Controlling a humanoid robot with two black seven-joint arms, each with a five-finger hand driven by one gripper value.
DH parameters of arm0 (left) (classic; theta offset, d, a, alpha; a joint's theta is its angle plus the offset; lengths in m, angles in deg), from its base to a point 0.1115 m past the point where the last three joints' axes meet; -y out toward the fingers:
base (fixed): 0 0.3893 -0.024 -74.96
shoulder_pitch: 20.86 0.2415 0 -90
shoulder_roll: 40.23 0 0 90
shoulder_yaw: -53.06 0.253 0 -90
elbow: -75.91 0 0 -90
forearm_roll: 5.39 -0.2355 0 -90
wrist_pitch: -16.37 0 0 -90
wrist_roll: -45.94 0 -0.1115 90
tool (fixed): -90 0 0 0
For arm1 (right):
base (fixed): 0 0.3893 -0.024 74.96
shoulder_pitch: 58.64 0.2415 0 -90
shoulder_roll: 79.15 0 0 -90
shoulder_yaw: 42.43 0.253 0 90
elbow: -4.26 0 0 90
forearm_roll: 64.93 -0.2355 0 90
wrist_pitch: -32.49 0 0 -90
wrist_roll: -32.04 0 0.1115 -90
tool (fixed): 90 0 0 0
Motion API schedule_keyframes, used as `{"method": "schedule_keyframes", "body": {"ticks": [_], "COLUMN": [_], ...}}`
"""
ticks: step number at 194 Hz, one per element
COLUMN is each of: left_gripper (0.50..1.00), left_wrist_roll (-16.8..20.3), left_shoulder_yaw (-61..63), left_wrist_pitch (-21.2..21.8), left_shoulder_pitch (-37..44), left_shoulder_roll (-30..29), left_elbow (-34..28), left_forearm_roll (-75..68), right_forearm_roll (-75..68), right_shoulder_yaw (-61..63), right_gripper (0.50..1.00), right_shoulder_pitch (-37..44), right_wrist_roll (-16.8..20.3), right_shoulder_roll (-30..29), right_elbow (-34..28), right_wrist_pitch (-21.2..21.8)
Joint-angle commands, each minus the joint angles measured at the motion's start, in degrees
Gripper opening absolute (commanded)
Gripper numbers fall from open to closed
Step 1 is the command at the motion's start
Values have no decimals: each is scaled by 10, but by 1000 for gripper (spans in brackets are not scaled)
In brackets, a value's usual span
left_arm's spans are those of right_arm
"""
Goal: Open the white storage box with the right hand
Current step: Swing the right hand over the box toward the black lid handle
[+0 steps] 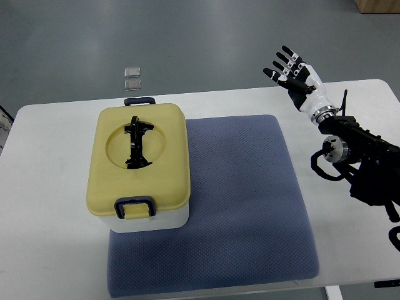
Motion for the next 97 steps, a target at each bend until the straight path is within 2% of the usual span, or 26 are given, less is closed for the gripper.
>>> {"method": "schedule_keyframes", "body": {"ticks": [1,21,36,50,65,97], "left_gripper": [1000,1000,1000,1000,1000,1000], "left_wrist_roll": [0,0,0,0,0,0], "left_shoulder_yaw": [0,0,0,0,0,0], "left_wrist_pitch": [0,0,0,0,0,0], "left_shoulder_pitch": [0,0,0,0,0,0], "left_shoulder_roll": [0,0,0,0,0,0], "left_elbow": [0,0,0,0,0,0], "left_forearm_roll": [0,0,0,1,0,0], "right_forearm_roll": [4,39,84,146,231,416], "right_shoulder_yaw": [-59,-149,-207,-237,-251,-255], "right_gripper": [932,932,932,930,930,930], "right_shoulder_pitch": [33,76,115,144,181,259], "right_wrist_roll": [0,-8,-40,-55,-55,-55], "right_shoulder_roll": [15,35,55,75,92,131], "right_elbow": [-1,-2,-13,-25,-55,-167], "right_wrist_pitch": [-2,-7,-4,-3,-5,-3]}}
